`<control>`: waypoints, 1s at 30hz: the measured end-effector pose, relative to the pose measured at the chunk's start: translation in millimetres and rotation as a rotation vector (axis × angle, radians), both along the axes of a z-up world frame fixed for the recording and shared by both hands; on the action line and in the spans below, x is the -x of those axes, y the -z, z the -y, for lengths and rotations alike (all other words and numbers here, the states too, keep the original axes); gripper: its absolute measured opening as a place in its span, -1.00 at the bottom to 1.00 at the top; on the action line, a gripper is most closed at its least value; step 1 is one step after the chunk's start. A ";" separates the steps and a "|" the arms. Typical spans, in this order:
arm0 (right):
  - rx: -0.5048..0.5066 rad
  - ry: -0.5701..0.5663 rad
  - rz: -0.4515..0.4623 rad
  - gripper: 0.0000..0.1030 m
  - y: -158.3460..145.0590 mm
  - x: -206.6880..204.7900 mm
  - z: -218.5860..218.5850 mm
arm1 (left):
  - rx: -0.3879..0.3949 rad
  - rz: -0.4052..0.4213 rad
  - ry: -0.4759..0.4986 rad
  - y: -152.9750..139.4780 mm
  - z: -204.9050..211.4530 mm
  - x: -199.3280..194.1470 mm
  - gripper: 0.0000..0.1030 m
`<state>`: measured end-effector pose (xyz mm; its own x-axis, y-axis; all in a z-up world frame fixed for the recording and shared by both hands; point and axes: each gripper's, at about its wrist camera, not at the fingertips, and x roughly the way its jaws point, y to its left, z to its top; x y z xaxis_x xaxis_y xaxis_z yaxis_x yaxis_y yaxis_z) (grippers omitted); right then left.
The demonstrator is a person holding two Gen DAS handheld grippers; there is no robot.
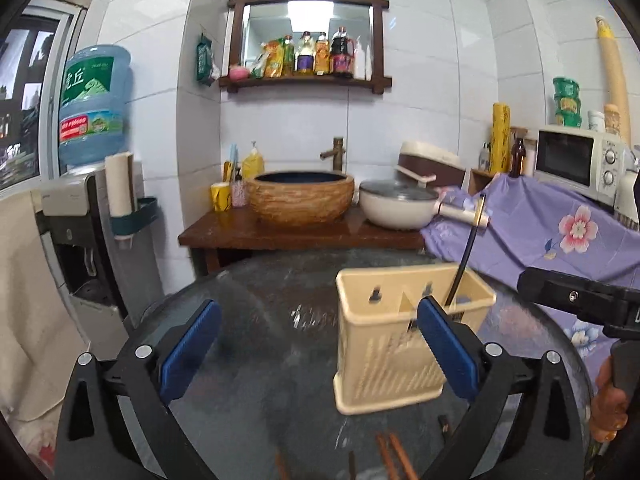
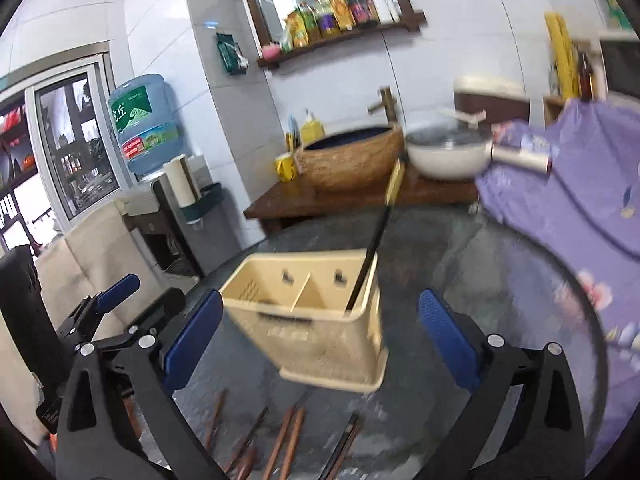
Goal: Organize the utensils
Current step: 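Open the left tool over the holder while the right tool releases the chopstick into it, then move the left tool to a brown wooden chopstick while the right tool reaches another brown chopstick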
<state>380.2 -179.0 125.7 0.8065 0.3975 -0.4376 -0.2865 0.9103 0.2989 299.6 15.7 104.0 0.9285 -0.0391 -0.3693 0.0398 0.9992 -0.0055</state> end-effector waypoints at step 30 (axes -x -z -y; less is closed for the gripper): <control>0.210 0.036 -0.350 -0.20 147.8 91.0 -25.8 | -0.033 -0.414 -0.061 115.9 -30.6 72.8 0.66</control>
<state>289.1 -153.1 -22.1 0.6065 0.2442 -0.7567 -0.1671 0.9696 0.1790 226.8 46.4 -11.9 0.7015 0.0299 -0.7120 -0.0186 0.9995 0.0237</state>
